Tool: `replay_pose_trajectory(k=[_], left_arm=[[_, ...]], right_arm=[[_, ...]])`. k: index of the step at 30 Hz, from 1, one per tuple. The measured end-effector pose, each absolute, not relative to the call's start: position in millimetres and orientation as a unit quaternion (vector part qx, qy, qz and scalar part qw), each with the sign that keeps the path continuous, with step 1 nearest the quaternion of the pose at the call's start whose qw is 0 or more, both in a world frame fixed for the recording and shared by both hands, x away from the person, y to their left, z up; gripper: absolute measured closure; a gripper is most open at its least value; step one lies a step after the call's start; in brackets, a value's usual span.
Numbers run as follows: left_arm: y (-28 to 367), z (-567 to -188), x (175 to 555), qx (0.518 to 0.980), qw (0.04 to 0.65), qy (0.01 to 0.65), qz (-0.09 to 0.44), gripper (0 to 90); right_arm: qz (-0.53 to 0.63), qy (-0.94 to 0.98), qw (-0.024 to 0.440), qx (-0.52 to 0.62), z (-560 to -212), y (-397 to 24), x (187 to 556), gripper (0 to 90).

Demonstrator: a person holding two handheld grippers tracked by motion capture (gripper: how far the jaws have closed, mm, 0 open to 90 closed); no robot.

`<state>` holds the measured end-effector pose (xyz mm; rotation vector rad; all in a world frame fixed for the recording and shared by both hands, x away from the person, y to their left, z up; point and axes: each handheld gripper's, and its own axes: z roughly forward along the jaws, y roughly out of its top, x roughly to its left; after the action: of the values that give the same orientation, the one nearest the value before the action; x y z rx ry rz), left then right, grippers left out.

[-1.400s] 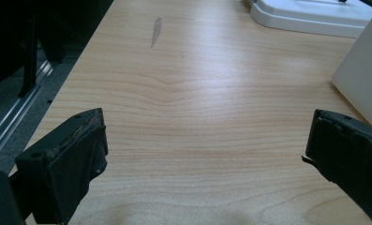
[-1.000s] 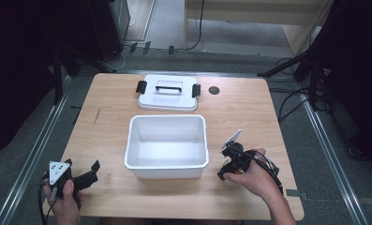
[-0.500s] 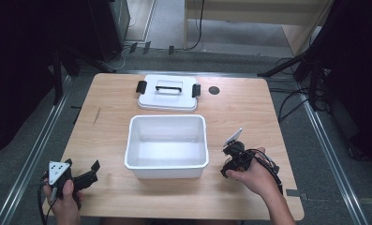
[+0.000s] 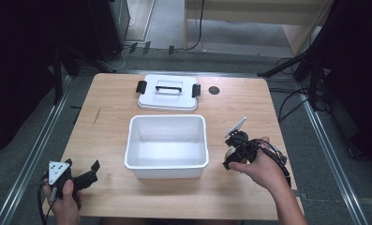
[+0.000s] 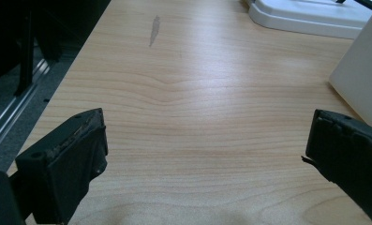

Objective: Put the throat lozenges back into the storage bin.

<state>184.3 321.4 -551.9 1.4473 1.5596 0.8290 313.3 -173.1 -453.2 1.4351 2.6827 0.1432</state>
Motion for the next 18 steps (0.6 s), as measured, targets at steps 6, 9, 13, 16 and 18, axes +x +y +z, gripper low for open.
replay_pose_trajectory(k=[6,9,13,16,18], left_arm=[[321.6,-551.9,184.3,0.576,0.416,0.621,0.329,0.0],[321.6,-551.9,184.3,0.577,0.416,0.621,0.329,0.0],[321.7,-551.8,184.2,0.577,0.416,0.621,0.329,0.0],[321.7,-551.8,184.2,0.577,0.416,0.622,0.328,0.0],[321.7,-551.9,184.2,0.577,0.418,0.621,0.328,0.0]], right_arm=[[0.052,0.887,0.050,0.456,-431.5,-165.8,319.1,20.4],[0.050,0.890,0.052,0.450,-421.2,-160.9,321.5,20.4],[0.049,0.894,0.057,0.442,-410.4,-154.9,323.4,20.4],[0.050,0.897,0.062,0.435,-404.4,-151.8,324.7,20.4],[0.050,0.899,0.065,0.431,-397.5,-147.6,325.7,20.4]])
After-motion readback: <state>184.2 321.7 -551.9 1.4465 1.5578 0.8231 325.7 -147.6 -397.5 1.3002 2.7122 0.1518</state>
